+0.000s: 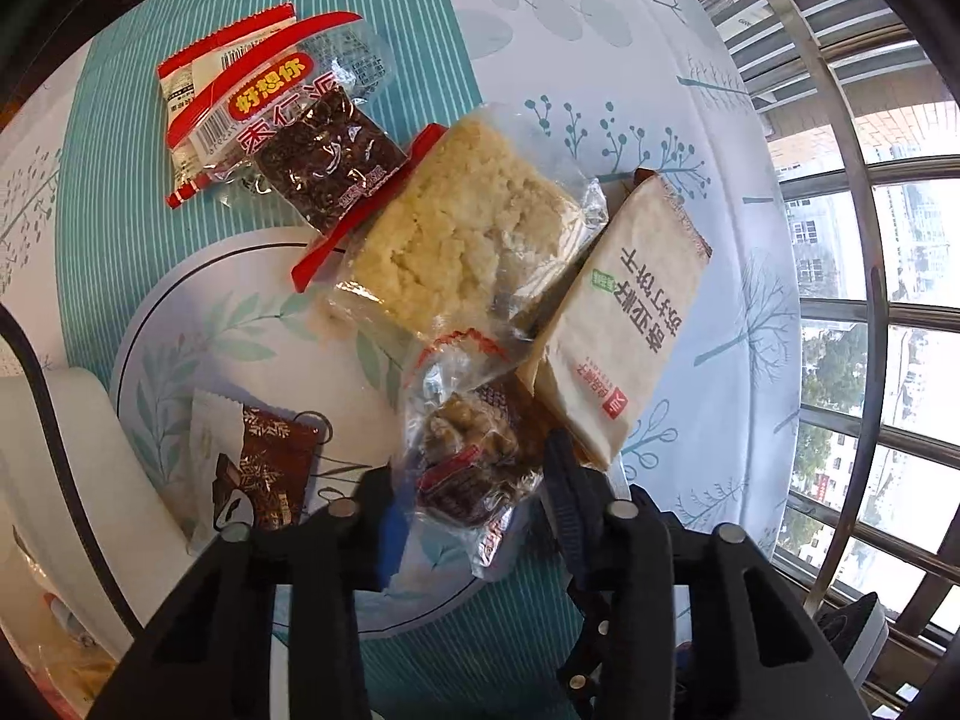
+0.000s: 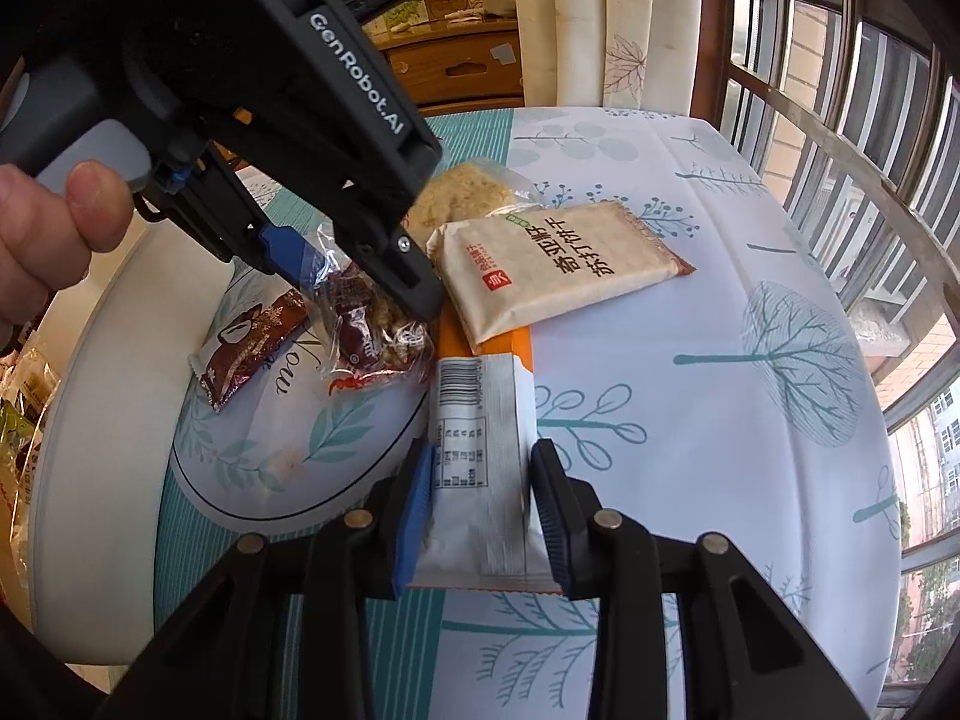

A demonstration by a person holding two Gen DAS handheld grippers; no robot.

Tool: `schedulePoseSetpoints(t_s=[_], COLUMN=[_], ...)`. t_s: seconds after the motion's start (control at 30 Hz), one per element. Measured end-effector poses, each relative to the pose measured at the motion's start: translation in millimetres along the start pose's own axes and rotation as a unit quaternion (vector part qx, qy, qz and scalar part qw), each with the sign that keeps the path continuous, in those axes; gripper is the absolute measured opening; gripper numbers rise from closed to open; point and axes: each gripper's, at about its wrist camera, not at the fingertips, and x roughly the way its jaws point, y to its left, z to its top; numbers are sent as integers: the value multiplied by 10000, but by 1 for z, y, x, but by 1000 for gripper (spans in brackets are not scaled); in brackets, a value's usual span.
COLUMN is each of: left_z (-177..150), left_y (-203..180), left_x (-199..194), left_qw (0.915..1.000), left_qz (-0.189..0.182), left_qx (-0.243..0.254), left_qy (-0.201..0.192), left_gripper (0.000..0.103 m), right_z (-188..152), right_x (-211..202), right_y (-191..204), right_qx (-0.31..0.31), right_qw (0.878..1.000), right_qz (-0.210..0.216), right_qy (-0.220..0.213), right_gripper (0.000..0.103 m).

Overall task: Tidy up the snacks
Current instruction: 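Grasp the small clear nut bag with the left tool while the right tool grasps the white orange-capped bar, then carry the nut bag and white bar over the white tray and release both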

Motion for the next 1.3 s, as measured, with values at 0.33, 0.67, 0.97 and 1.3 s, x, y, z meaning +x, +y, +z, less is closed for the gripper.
schedulePoseSetpoints(t_s=[0.33,0.67,0.97,1.3], left_z=[-15,-48,-89,-126], left_y=[-9,-14,-1,24], left_x=[-12,-52,-99,-140], left_qw=[9999,9994,9984,9959], left_qz=[142,295,297,194], left_qx=[-3,-1,-126,-54], left_qy=[48,-183,-469,-883], left_gripper=[30,30,30,30], right_z=[-5,-14,-12,-2], right_x=[-14,-43,-77,-107], right_y=[4,17,33,66], right_qx=[-2,-162,-396,-530], right_qw=[10000,9998,9989,9969], right_qz=[-37,-135,-91,-128], right_qy=[59,1,-232,-575], right_gripper=[33,33,32,32])
